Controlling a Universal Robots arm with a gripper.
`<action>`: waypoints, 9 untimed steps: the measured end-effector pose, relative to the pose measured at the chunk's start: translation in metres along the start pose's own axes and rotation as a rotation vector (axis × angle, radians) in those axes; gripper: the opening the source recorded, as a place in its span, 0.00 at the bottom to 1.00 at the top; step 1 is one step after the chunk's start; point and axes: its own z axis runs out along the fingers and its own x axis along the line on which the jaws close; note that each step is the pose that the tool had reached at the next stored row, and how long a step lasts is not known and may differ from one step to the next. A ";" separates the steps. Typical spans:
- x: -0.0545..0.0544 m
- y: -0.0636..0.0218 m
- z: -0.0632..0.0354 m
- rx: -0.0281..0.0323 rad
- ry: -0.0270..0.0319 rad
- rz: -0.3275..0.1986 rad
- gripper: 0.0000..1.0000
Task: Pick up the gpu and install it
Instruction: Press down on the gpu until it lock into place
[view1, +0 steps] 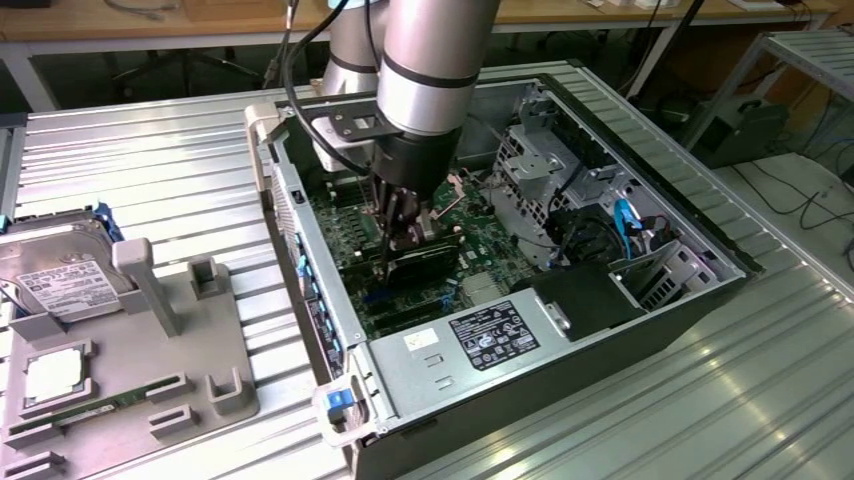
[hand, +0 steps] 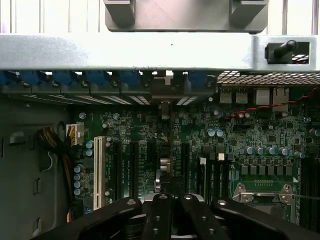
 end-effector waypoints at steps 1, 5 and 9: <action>0.000 0.0000 0.0000 0.0005 0.0001 -0.001 0.11; 0.000 0.0009 0.0016 0.0018 0.0003 -0.003 0.11; 0.001 0.0013 0.0030 0.0020 0.0003 -0.005 0.11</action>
